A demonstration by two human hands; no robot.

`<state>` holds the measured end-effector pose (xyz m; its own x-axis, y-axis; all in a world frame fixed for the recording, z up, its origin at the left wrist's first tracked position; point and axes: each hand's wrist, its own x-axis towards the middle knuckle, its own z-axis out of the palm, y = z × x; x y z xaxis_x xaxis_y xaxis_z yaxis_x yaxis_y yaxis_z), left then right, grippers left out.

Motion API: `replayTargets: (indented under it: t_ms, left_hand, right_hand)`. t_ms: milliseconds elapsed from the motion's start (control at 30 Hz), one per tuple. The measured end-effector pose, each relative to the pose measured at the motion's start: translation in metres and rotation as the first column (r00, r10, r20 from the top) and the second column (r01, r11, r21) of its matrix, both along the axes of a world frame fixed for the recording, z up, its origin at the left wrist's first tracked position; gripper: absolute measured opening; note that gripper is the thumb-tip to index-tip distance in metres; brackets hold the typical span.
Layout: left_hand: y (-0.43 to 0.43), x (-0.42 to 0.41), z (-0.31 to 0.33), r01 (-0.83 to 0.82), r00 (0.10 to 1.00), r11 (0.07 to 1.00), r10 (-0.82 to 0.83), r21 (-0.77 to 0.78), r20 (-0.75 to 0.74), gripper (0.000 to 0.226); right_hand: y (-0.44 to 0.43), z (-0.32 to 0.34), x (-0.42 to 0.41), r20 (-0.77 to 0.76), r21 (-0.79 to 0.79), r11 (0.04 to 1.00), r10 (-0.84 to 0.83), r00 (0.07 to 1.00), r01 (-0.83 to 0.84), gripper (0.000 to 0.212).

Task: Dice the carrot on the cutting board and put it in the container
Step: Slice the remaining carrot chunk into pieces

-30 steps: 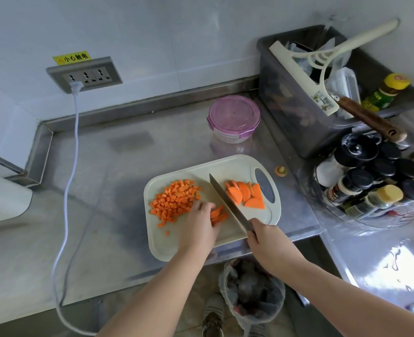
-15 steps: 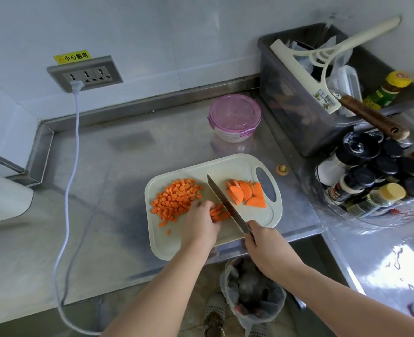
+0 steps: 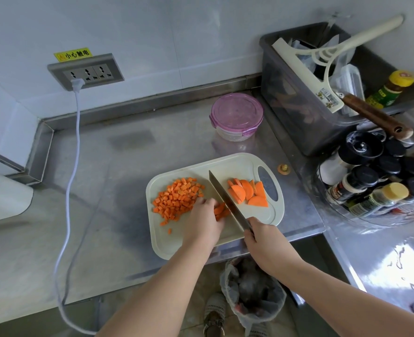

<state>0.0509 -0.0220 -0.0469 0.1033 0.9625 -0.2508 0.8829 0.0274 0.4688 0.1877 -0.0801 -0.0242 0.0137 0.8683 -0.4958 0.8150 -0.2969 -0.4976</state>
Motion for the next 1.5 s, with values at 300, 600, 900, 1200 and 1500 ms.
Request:
replayTargets:
  t_ms: [300,600,900,1200,1500]
  left_hand:
    - [-0.003,-0.001,-0.001,-0.027,0.999,0.996,0.029,0.085,-0.021,0.024]
    - [-0.003,-0.003,-0.005,-0.017,1.000,0.996,0.019,0.093,-0.020,0.029]
    - [-0.002,-0.006,-0.005,-0.037,0.995,0.997,0.030,0.071,0.097,0.028]
    - [0.005,-0.008,-0.005,-0.039,0.992,0.999,0.034,0.035,0.125,0.023]
    - [0.012,-0.006,-0.003,-0.088,0.978,0.995,0.095,-0.048,0.185,0.016]
  right_hand:
    - [-0.007,0.003,-0.002,0.116,0.078,0.994,0.073,0.991,-0.082,0.023]
    - [-0.008,-0.004,-0.010,0.126,0.049,0.997,0.055,0.991,-0.061,0.026]
    - [-0.010,-0.001,-0.004,0.120,0.083,0.996,0.008,0.993,-0.018,0.020]
    - [-0.009,0.002,-0.001,0.096,0.044,0.999,0.011,0.995,-0.015,0.020]
    - [-0.007,0.000,-0.001,0.074,0.037,0.999,0.031,0.997,-0.034,0.020]
